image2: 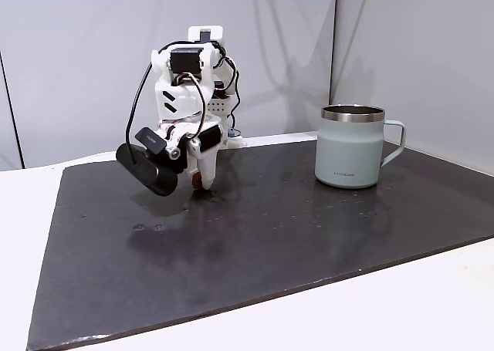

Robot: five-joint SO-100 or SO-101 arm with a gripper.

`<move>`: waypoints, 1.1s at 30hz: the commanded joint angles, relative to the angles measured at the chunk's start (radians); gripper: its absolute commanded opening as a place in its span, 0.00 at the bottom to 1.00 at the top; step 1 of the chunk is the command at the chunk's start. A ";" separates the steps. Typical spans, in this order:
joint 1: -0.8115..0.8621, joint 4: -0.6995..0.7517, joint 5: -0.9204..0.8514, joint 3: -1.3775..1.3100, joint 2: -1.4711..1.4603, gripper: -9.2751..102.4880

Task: Grasp a cube and put it in the cup.

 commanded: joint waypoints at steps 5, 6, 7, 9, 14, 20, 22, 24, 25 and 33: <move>-0.023 0.015 0.046 -0.021 0.098 0.14; -0.029 0.015 0.052 -0.009 0.126 0.14; -0.035 0.017 0.060 0.003 0.155 0.14; -0.049 0.020 0.074 0.020 0.215 0.14; -0.077 0.029 0.104 0.051 0.357 0.14; -0.100 0.032 0.138 0.094 0.517 0.14; -0.107 0.034 0.149 0.107 0.572 0.14; -0.114 0.034 0.155 0.117 0.626 0.14; -0.117 0.034 0.158 0.117 0.650 0.14; -0.150 0.034 0.207 0.092 0.701 0.14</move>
